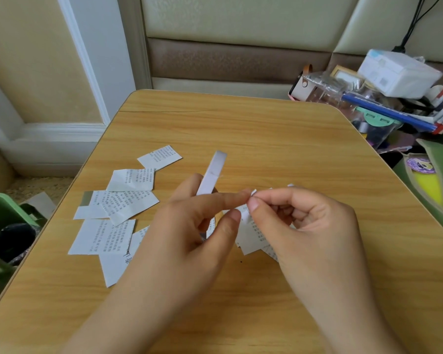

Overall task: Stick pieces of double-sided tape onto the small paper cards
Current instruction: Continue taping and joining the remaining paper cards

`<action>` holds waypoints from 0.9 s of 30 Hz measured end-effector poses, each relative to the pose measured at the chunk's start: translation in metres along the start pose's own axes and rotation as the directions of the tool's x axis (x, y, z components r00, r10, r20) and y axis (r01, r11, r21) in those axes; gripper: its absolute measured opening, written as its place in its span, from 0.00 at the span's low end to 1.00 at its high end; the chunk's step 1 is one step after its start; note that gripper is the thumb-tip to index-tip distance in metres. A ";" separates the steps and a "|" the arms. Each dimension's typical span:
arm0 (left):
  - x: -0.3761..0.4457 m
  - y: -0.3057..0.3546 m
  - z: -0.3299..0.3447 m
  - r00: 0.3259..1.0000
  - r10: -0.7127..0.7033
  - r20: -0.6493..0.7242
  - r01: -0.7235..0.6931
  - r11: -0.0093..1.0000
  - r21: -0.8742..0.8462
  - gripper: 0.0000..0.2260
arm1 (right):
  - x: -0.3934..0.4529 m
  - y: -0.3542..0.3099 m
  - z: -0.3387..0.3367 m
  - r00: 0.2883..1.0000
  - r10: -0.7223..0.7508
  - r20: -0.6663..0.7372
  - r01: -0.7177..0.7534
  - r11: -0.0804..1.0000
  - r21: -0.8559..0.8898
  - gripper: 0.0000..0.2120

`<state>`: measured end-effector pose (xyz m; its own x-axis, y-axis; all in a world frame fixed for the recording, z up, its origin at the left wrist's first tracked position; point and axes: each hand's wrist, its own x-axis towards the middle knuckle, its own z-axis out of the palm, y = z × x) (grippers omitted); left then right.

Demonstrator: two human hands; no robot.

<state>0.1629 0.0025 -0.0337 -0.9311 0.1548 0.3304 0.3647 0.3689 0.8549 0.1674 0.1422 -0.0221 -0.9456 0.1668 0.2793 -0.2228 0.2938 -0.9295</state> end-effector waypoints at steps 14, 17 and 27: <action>0.001 -0.004 0.000 0.997 -0.074 -0.003 0.072 0.980 -0.183 0.12 | 0.000 0.000 -0.002 1.000 -0.002 0.011 0.002 1.000 0.032 0.07; 0.000 -0.003 0.000 0.999 -0.050 -0.006 0.049 0.987 -0.153 0.12 | 0.000 0.000 -0.003 0.999 0.012 0.033 -0.013 0.999 0.040 0.06; -0.001 -0.002 0.002 1.000 -0.020 -0.011 0.020 0.998 -0.059 0.10 | 0.000 -0.003 -0.002 0.999 0.038 0.030 -0.039 0.999 0.039 0.06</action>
<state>0.1627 0.0031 -0.0363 -0.9383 0.1373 0.3174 0.3452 0.3170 0.8834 0.1685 0.1435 -0.0191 -0.9600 0.1493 0.2368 -0.1949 0.2506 -0.9483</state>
